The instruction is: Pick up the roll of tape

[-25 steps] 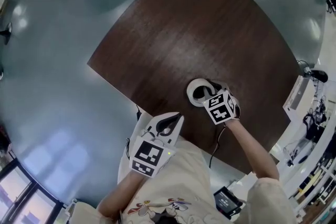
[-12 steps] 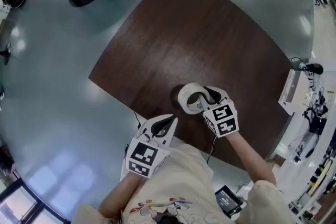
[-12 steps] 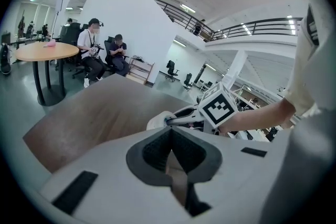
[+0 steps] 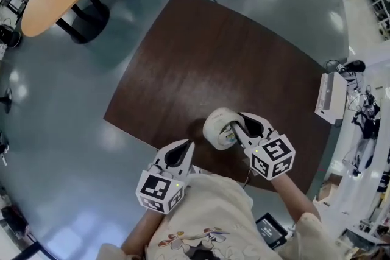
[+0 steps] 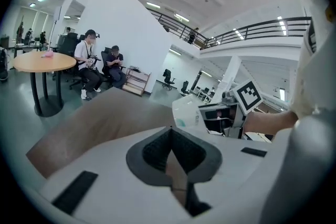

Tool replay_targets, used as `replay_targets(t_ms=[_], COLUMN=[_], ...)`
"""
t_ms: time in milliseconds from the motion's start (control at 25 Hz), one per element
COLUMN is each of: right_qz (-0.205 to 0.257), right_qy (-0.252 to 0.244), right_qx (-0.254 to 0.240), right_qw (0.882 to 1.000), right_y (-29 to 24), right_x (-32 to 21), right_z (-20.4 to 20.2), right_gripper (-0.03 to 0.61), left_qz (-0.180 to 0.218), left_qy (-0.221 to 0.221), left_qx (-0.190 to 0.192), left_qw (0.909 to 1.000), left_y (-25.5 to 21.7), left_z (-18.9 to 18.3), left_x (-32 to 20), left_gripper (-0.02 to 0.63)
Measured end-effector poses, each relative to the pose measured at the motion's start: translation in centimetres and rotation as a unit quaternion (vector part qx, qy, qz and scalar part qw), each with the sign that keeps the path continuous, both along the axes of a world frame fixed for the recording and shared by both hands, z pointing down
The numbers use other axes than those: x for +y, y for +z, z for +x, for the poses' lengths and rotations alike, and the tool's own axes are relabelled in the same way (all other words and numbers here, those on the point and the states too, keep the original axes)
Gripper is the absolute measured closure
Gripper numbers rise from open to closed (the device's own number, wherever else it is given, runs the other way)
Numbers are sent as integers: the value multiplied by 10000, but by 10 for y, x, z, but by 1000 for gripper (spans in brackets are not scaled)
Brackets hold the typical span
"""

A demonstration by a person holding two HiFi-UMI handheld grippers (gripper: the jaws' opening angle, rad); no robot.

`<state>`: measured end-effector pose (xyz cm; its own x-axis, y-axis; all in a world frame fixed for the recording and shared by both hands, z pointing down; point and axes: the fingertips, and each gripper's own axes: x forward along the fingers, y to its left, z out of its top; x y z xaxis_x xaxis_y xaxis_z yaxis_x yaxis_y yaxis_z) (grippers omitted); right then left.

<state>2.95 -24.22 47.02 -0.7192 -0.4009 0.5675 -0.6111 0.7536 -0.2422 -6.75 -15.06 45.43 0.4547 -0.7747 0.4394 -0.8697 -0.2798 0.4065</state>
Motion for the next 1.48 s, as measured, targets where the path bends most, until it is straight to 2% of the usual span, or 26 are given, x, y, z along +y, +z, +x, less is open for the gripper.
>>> replay_targets(t_ms=[280, 480, 760, 880, 1480], right_qz=[212, 358, 369, 356, 354], right_qy=[593, 929, 1315, 1475, 1770], right_qx=[-788, -1175, -1422, -1479, -1539], right_qw=[9949, 9881, 9804, 9773, 9715], right_y=[-58, -87, -92, -92, -89], right_x=[-1, 5, 29, 35, 43], right_z=[34, 32, 69, 76, 102], right_gripper=[490, 491, 491, 491, 491], left_qz=[285, 418, 535, 582, 697], left_qy=[182, 381, 792, 908, 1121], left_qx=[79, 181, 226, 206, 275], left_qw=[9994, 9982, 9952, 9940, 9909], left_y=[-28, -45, -56, -59, -67], left_z=[21, 12, 48, 52, 75], left_x=[-7, -12, -11, -13, -17], left_gripper=[609, 609, 609, 609, 609])
